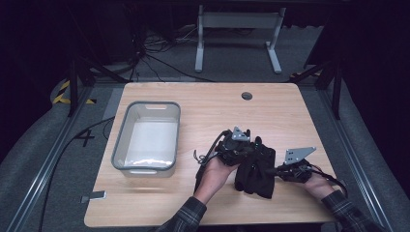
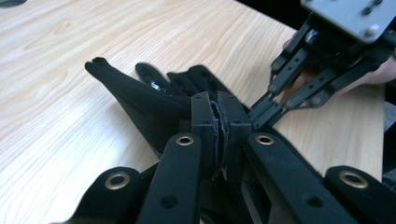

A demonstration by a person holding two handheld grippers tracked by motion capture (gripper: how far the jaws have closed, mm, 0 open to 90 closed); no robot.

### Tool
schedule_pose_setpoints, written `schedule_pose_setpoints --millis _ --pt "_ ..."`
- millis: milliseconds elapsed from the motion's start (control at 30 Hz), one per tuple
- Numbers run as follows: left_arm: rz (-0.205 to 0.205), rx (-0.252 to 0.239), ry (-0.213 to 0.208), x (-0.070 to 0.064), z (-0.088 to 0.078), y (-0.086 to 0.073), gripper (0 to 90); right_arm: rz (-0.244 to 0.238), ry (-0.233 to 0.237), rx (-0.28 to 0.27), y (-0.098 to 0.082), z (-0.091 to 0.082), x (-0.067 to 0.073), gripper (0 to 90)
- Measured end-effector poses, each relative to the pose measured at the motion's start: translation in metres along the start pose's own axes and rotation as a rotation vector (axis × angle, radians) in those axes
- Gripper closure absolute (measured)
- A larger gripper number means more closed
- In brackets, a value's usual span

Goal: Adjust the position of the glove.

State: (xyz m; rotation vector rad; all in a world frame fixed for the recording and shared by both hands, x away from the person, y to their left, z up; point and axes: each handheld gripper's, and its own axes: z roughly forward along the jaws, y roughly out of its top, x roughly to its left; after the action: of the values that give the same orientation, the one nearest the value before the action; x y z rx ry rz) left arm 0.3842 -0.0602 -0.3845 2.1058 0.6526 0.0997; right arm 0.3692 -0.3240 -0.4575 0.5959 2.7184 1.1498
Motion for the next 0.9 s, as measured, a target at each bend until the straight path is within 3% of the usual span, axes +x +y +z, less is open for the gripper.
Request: schedule_pose_setpoints --millis 567,633,900 --pt "-0.004 0.032 -0.065 -0.010 0.040 0.005 86.9 -0.005 -0.014 -0.008 0.000 -0.007 0.000 89.8" --pt "0.001 0.037 -0.068 -0.012 0.043 0.006 86.8 0.002 -0.059 -0.023 -0.002 -0.019 -0.003 89.8" --pt "0.012 0.055 -0.089 -0.019 0.059 0.007 86.5 0.050 -0.103 -0.044 -0.014 -0.034 -0.014 89.8"
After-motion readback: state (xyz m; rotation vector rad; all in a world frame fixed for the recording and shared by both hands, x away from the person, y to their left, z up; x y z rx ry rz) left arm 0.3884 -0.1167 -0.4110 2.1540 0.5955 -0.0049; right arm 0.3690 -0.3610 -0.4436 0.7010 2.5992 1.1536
